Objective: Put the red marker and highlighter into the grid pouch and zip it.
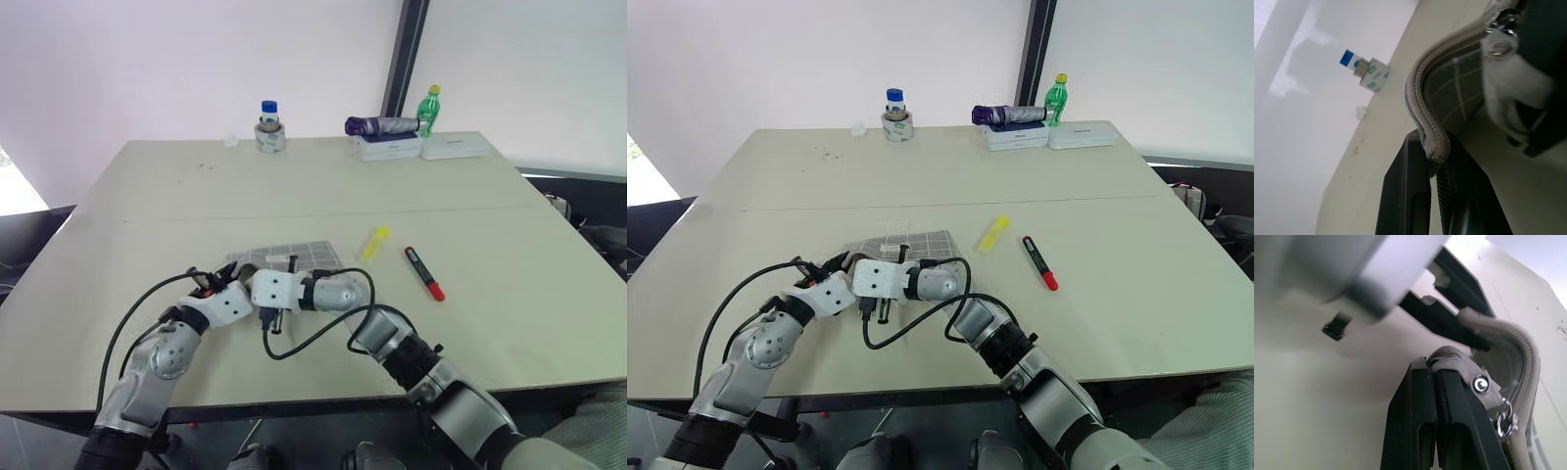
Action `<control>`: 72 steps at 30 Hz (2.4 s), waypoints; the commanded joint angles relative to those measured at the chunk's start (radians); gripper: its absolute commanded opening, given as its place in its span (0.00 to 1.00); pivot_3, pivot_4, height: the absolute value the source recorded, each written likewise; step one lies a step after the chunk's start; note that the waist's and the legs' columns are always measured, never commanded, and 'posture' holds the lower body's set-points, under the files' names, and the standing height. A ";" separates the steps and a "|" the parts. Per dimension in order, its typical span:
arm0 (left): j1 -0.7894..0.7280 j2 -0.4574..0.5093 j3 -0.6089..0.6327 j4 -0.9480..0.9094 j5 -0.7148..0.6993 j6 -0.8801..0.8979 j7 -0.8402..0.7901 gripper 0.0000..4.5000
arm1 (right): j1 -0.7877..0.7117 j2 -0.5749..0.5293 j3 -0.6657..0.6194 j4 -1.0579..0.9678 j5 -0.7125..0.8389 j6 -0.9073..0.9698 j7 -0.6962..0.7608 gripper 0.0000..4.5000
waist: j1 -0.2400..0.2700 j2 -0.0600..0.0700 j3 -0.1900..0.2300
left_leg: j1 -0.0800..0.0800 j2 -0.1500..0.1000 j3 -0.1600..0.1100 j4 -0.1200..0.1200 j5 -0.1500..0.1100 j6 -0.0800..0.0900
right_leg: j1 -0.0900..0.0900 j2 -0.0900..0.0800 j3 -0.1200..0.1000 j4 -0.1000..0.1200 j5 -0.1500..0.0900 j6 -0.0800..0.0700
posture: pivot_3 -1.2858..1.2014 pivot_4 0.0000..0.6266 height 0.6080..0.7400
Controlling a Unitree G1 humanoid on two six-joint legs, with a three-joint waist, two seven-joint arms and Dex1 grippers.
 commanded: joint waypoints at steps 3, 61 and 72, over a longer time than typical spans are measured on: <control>0.066 0.059 0.004 -0.071 -0.001 -0.089 -0.003 0.00 | -0.035 0.002 -0.029 -0.012 0.009 -0.029 0.011 0.02 | 0.000 0.000 0.000 | 0.000 0.000 0.000 0.000 0.000 0.000 | 0.000 -0.001 0.000 0.000 0.000 0.000 | 0.52 0.24 1.00; 0.039 0.074 0.148 0.046 -0.157 -0.113 0.053 0.00 | 0.717 -0.205 -0.612 -0.677 0.322 0.224 -0.319 0.66 | 0.008 -0.001 0.001 | 0.001 0.000 -0.002 -0.001 -0.003 0.005 | 0.001 -0.002 0.000 -0.001 0.000 0.000 | 0.52 0.24 1.00; 0.021 0.055 0.124 0.040 -0.155 -0.102 0.050 0.00 | 0.436 -0.086 -0.571 -0.441 0.249 0.458 -0.516 0.66 | 0.002 -0.001 0.001 | 0.000 0.000 -0.002 -0.001 -0.003 0.005 | 0.000 -0.001 0.000 -0.001 0.000 0.000 | 0.52 0.24 1.00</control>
